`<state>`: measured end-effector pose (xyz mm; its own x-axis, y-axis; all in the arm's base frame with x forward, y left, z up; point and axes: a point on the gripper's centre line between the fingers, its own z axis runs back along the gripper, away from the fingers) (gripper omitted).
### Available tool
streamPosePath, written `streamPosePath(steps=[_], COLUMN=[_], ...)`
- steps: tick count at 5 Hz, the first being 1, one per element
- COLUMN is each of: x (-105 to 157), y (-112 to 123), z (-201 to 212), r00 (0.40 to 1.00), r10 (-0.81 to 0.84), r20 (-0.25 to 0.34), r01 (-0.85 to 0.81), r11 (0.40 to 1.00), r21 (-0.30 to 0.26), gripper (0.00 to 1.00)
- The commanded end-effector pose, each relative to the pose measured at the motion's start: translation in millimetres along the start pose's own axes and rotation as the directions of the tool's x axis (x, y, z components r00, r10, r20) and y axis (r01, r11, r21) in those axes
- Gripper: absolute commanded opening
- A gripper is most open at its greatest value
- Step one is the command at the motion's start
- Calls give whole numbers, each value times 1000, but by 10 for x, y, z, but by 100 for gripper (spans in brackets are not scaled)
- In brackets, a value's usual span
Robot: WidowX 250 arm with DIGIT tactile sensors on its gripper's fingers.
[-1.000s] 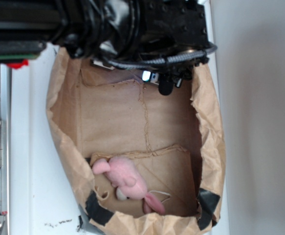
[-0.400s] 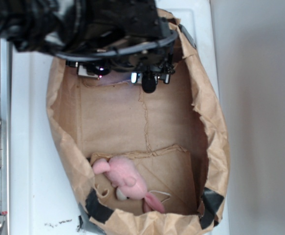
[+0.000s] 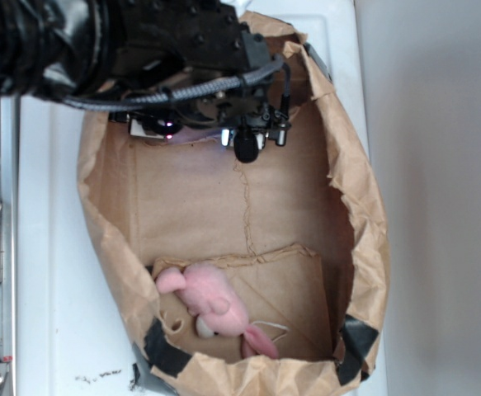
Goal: Grab the green ball.
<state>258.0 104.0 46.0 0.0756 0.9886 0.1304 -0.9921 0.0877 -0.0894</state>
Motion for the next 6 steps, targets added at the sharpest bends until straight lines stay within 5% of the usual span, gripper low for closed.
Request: streamPosePath(steps=[1,6], x=[223,409], y=[-32,126], z=[157,-18], r00=[997,981], r10=[64,54], r20=[36,186], r01=[-62,-30], r11=[995,991], r21=[-74,-130], gripper=[100,100])
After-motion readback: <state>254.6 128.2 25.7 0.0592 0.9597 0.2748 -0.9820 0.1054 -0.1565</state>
